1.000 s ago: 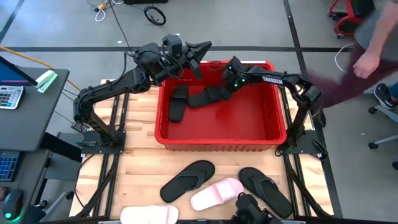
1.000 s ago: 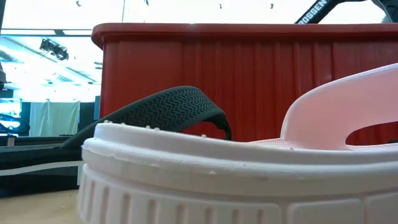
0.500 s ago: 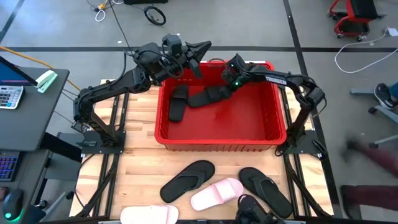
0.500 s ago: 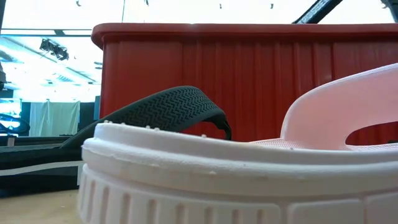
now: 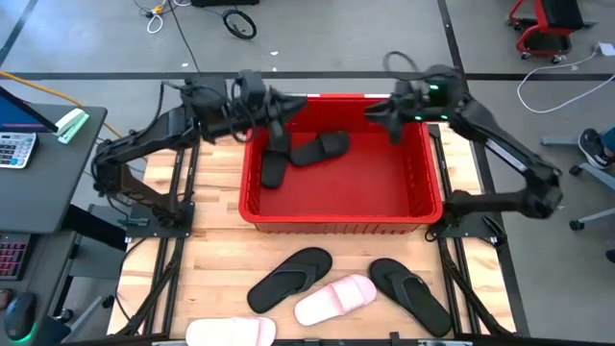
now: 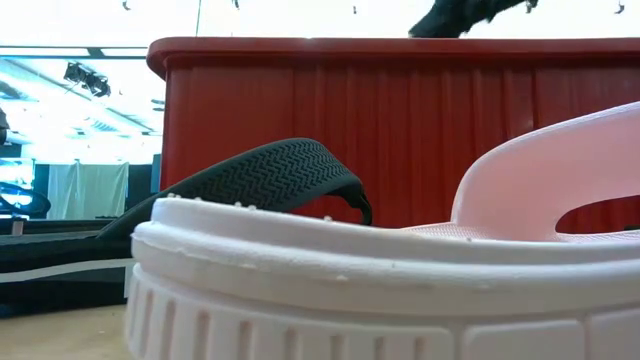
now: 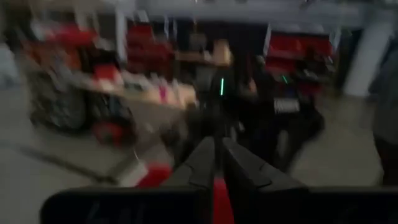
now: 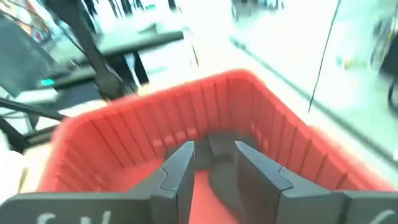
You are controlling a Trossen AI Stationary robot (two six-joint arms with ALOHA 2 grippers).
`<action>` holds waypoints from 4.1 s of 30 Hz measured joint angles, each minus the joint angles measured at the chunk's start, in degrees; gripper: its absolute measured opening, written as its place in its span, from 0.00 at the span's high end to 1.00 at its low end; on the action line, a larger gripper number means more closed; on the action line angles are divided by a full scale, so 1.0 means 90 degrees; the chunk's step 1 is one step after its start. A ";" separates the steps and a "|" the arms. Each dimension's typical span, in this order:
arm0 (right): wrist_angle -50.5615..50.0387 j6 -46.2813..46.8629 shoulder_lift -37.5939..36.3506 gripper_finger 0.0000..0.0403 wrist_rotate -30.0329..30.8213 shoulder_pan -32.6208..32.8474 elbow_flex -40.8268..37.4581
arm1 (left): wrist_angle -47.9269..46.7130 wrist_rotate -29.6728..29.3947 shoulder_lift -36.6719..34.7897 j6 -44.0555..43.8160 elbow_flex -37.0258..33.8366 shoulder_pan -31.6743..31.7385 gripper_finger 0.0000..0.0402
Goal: Pick and place slides into bin
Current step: Put the black slide into the red bin
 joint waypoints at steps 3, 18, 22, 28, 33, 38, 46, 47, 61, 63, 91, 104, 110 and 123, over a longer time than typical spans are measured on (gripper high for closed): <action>-0.0053 0.0002 -0.0586 0.71 -0.0010 0.0104 0.0000 | -0.0754 0.0008 -0.0017 -0.0612 -0.0002 -0.0310 0.82; -0.1357 0.0845 -0.0777 0.71 0.0083 0.0401 0.0000 | -0.1276 -0.0220 0.0644 -0.2727 0.0002 -0.0531 0.69; -0.1622 0.1031 -0.0708 0.71 0.0221 0.0498 -0.0002 | -0.1410 -0.0228 0.1115 -0.4291 0.0000 -0.0085 0.71; -0.1590 0.1042 -0.0847 0.71 0.0537 0.0598 -0.0002 | -0.1303 -0.0233 0.1991 -0.5905 -0.0007 0.0627 0.71; -0.1597 0.0952 -0.0903 0.71 0.0764 0.0596 -0.0002 | -0.1087 -0.0085 0.2828 -0.6181 0.0000 0.1057 0.68; -0.1595 0.0674 -0.0911 0.71 0.0802 0.0577 -0.0002 | -0.0862 0.0781 0.3783 -0.6622 0.0000 0.1310 0.64; -0.1595 0.0451 -0.0909 0.71 0.0812 0.0577 -0.0002 | -0.0674 0.1183 0.4688 -0.7160 -0.0007 0.1417 0.61; -0.1593 0.0414 -0.0909 0.71 0.0817 0.0577 -0.0002 | -0.0685 0.1181 0.4709 -0.7155 -0.0007 0.1417 0.61; -0.1595 0.0210 -0.0906 0.71 0.0981 0.0577 -0.0002 | -0.1578 0.0777 0.4639 -0.7517 0.0002 0.1626 0.62; -0.1593 0.0116 -0.0906 0.71 0.0984 0.0577 -0.0002 | -0.1515 0.0679 0.4637 -0.7513 0.0002 0.1672 0.60; -0.1592 -0.0034 -0.0904 0.71 0.1273 0.0577 -0.0002 | -0.0368 0.0752 0.5142 -0.7879 -0.0005 0.1936 0.60; -0.1593 -0.0168 -0.0904 0.71 0.1270 0.0577 -0.0002 | -0.0209 0.0746 0.5142 -0.7494 -0.0002 0.1966 0.97; -0.1593 -0.0166 -0.0904 0.71 0.1343 0.0579 -0.0002 | -0.0130 0.0735 0.5124 -0.7561 -0.0002 0.1909 0.99; -0.1598 0.0058 -0.0904 0.71 0.2133 0.0577 -0.0002 | -0.0129 -0.0287 0.4617 -0.8547 -0.0002 0.1050 0.99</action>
